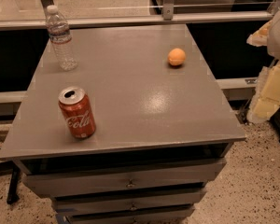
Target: Move orange near water bottle
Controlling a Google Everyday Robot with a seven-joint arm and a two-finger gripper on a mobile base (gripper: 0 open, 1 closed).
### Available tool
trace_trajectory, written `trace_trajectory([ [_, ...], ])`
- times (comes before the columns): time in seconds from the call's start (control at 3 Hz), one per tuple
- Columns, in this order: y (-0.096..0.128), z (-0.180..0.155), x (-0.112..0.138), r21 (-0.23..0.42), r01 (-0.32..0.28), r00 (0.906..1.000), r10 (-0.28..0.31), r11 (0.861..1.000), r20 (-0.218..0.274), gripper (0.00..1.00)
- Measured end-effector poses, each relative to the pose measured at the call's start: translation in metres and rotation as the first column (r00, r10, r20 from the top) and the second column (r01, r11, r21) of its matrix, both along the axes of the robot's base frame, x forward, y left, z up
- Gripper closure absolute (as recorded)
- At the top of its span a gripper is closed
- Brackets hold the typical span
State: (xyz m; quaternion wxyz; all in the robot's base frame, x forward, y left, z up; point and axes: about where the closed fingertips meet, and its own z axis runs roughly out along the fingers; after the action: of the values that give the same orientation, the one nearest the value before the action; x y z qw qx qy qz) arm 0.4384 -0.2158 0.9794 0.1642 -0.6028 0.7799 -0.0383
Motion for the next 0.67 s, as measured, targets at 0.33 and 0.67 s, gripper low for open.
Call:
trace_trajectory([
  [0.33, 0.0, 0.0, 0.0, 0.0, 0.0, 1.0, 0.0, 1.0, 0.0, 0.0],
  [0.67, -0.0007, 0.001, 0.0033, 0.023, 0.007, 0.9998, -0.007, 1.0, 0.017, 0.0],
])
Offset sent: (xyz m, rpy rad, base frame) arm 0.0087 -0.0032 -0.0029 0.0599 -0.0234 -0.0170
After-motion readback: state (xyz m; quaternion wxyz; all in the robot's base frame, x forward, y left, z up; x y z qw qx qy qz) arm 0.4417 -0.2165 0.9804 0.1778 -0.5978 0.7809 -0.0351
